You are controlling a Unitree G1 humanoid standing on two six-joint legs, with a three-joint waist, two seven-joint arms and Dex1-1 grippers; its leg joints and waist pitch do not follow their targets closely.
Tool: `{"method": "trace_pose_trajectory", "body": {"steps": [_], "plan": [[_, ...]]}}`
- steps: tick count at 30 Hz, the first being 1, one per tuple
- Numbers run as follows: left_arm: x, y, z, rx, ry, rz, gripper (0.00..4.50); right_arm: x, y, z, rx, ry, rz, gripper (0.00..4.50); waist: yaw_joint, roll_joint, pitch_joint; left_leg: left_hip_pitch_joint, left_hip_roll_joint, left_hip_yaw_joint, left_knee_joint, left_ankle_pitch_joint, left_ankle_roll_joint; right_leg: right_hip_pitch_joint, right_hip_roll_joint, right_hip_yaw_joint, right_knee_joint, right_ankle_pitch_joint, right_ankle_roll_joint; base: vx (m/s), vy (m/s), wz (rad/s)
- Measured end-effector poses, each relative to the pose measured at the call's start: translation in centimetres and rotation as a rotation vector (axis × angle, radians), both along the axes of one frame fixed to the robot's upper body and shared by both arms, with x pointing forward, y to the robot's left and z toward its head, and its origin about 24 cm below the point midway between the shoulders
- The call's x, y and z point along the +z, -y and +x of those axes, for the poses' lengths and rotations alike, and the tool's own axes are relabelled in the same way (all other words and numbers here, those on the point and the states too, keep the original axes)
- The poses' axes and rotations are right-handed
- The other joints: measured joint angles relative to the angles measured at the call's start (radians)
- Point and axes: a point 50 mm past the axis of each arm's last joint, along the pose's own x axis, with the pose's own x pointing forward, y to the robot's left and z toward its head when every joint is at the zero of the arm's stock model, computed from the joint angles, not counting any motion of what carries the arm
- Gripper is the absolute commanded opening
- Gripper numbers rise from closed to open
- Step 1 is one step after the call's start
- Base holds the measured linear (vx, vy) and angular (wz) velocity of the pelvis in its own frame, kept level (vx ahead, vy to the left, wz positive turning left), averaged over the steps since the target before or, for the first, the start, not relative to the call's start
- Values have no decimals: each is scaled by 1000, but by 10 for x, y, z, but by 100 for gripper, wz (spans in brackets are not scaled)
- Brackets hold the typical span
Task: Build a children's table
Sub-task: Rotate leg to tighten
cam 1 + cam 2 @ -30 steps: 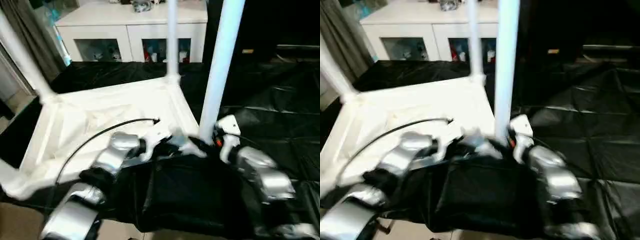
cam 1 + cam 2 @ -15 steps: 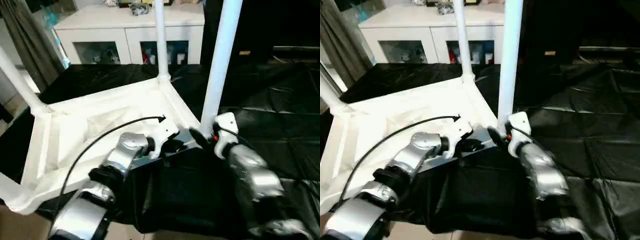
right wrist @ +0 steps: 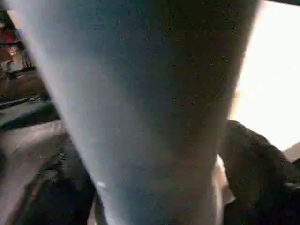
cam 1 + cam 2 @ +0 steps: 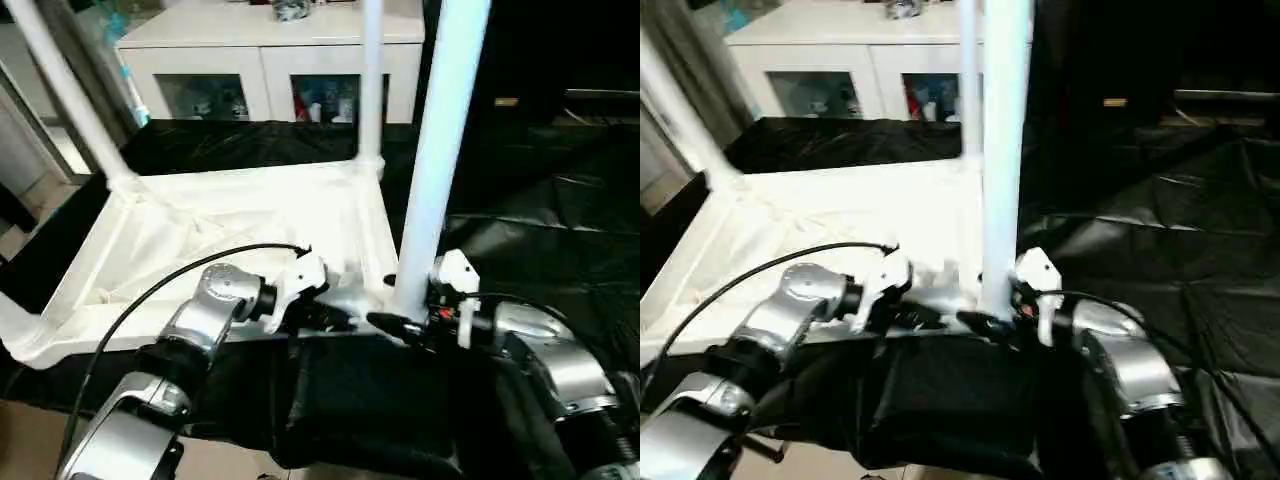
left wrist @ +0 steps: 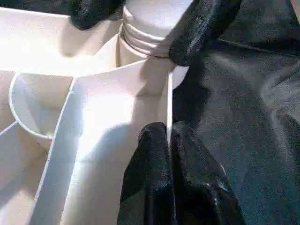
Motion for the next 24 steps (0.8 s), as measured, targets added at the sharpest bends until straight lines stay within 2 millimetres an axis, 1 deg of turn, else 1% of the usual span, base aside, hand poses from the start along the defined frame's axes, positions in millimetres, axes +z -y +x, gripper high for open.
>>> {"method": "trace_pose_trajectory", "body": {"steps": [1, 2, 4, 5, 8, 11, 14, 16, 18, 19, 20, 22, 24], "plan": [[0, 0, 0, 0, 1, 1, 0, 0, 0, 0, 4, -3, 0, 334, 0, -1, 1, 0, 0, 0, 0, -1, -1, 0, 0, 0, 0, 0, 0, 0, 0, 0], [1, -1, 0, -2, -2, 2, 0, -1, 0, -1, 8, -12, 1, 318, -1, -2, 2, 0, 0, 0, 0, -1, -2, 0, 0, 0, 0, 0, 0, 0, 0, 0], [1, -1, 0, -2, -3, 3, 0, -1, -1, -1, 16, -19, 2, 304, -1, -4, 3, 0, 0, 0, 0, -2, -3, 0, 0, 0, 0, 0, 0, 0, 0, 0], [1, -1, 0, -2, -5, 3, 0, -1, -1, -1, 19, -20, 2, 302, -1, -4, 3, 0, 0, 0, 0, -2, -3, 0, 0, 0, 0, 0, 0, 0, 0, 0], [1, -2, -1, -2, -4, 3, 0, -2, -2, -2, 18, -23, 4, 277, -1, -5, 3, 0, 0, 0, 0, -2, -3, -1, 0, 0, 0, 0, 0, 0, 0, 0], [0, 0, 0, 22, 13, -1, 0, -4, -5, 0, -33, -16, 12, 272, -2, -5, 4, 0, 0, 0, 0, -1, -2, -1, 0, 0, 2, 0, 0, 0, 0, 0], [-1, 5, 6, 101, 53, 3, 0, -9, -10, 9, -192, 9, 22, 270, -11, -7, 4, 2, 0, 1, 2, -2, -4, -1, 0, 1, 3, 0, -1, 0, 0, 0], [-1, 14, 13, 174, 81, 7, 0, -12, -12, 20, -348, 27, 27, 270, -21, -8, 5, 3, 0, 1, 3, -1, -5, 0, 0, 2, 3, 1, -1, 0, 0, 0], [-2, 20, 14, 208, 88, 3, 0, -13, -13, 24, -423, 32, 30, 270, -26, -7, 4, 6, -1, 1, 2, -1, -5, 3, 0, 3, 2, 0, -1, 0, 0, 0], [-3, 25, 16, 239, 98, 6, 0, -15, -16, 27, -488, 30, 36, 270, -29, -7, 4, 9, -1, 1, 2, -1, -5, 6, 0, 3, 1, 0, 0, 0, 0, 0], [-3, 29, 19, 274, 110, 9, 0, -15, -18, 32, -567, 35, 40, 270, -32, -7, 4, 9, -1, 1, 2, -1, -5, 6, 0, 3, 0, -2, 4, 0, 0, 0], [-3, 38, 20, 304, 120, 7, 0, -16, -21, 36, -642, 44, 31, 270, -32, -5, 3, 10, -1, 1, 2, -1, -5, 8, 0, 3, -2, -2, 3, 0, 0, 0], [-3, 42, 20, 323, 126, 5, 0, -16, -23, 38, -670, 63, 12, 270, -32, -3, 2, 10, -2, 1, 2, -1, -5, 9, 0, 4, -3, -2, 3, 0, 0, 0]]}}
